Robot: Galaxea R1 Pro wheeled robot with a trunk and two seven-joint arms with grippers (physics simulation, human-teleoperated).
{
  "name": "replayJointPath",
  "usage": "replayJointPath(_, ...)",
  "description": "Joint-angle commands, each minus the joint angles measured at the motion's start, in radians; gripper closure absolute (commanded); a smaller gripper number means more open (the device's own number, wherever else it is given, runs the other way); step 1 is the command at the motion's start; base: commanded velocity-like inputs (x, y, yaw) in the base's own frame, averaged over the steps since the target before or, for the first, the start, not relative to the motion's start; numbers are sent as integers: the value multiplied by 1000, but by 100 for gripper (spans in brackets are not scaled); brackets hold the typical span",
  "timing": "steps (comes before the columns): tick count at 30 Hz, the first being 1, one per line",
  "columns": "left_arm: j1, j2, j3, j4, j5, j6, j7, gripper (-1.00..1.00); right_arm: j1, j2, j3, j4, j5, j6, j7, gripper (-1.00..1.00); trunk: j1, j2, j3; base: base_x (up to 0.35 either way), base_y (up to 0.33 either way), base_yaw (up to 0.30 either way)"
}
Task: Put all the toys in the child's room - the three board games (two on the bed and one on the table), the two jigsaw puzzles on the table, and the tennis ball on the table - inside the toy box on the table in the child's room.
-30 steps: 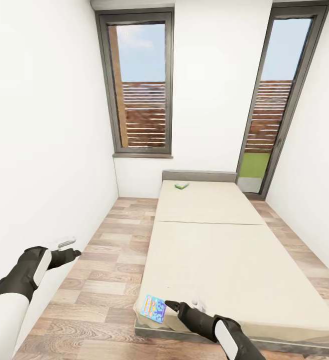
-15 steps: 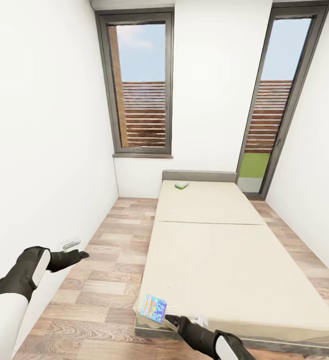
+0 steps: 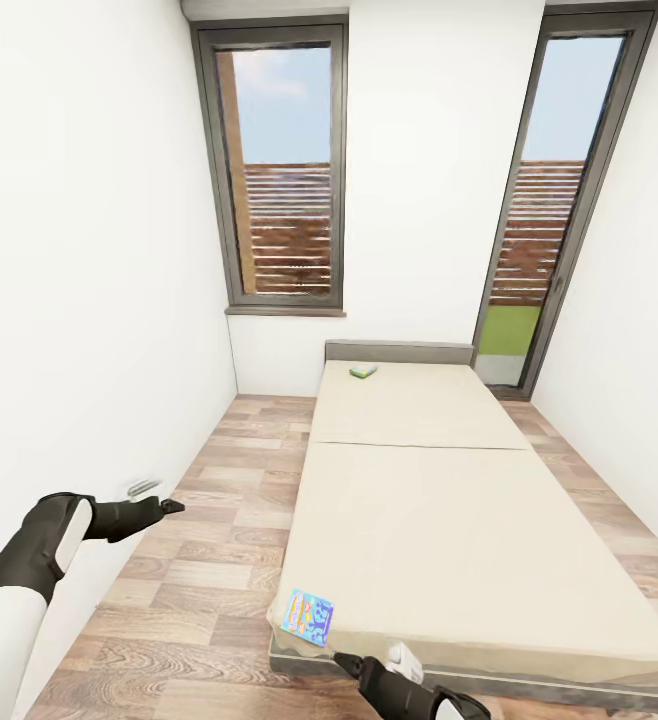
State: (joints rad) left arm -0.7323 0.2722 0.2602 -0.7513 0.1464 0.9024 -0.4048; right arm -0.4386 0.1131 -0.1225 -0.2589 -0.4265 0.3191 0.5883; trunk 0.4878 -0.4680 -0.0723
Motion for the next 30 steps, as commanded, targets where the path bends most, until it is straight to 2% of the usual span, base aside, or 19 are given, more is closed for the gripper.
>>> replayJointPath(1,-1,0,2,0,6,10,-2,-100,-1,-3,-8,1,-2,9,2,-100,1,-2,-2,0,0,0)
replayJointPath(6,-1,2,2,0,7,16,-17,-100,-3,-13,-9,2,-3,8,2,-100,1,-2,-2,0,0,0)
replayJointPath(30,-1,10,4,0,8,47,-77,-100,-3,-5,-8,3,-6,-32,10,-100,1,-2,-2,0,0,0)
